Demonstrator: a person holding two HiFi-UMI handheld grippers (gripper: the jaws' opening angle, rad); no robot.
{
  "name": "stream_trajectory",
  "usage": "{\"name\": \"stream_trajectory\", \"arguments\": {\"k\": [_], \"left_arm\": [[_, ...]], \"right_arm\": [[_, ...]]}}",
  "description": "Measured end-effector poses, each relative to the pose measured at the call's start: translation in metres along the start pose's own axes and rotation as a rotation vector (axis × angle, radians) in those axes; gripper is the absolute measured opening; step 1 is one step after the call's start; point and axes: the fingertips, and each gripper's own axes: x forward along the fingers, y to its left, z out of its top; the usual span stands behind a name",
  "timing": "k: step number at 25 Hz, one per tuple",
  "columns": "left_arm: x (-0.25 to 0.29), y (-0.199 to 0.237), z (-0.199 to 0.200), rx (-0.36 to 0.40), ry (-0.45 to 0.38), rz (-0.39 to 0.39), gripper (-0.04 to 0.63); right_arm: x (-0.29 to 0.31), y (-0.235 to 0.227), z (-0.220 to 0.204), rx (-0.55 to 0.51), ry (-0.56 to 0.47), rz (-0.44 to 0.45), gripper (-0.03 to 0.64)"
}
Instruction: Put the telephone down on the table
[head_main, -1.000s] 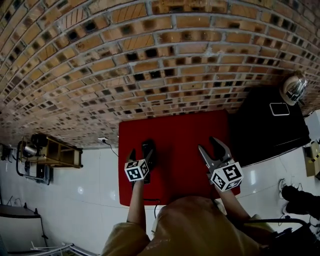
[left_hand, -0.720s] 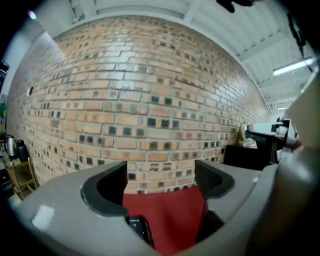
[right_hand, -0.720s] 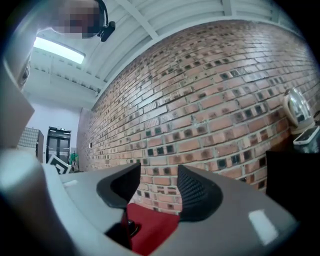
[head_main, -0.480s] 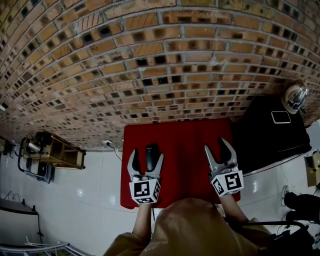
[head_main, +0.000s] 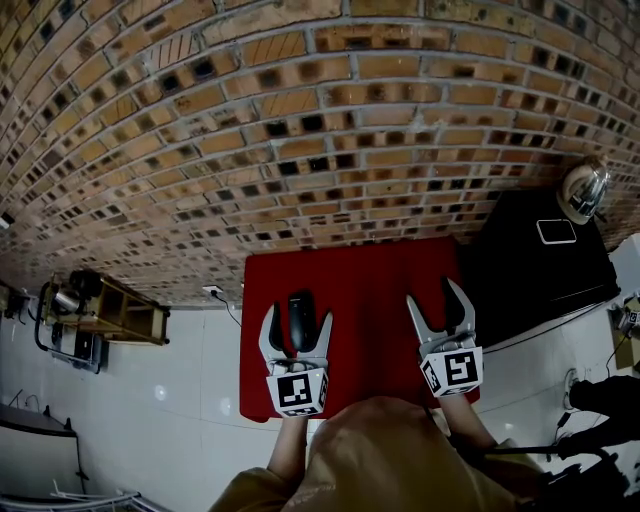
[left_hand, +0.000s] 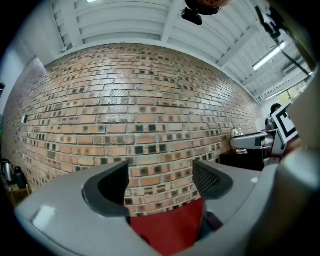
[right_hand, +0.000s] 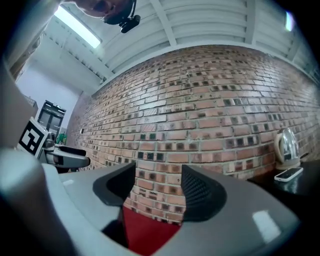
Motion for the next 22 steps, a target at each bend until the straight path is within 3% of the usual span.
{"name": "stream_trajectory", "arguments": {"k": [13,22], "left_arm": [[-0.003,-0.007,0.001,0.013,-0.003,-0.039,0.4],[-0.009,-0.014,0.003,0.015,0.009,-0.025,0.402]], "right_arm": [[-0.001,0.011,0.0,-0.002,0.018,0.014,0.284],[-0.008,0.008,-0.003,0.007,0.044,0.021,0.281]]}}
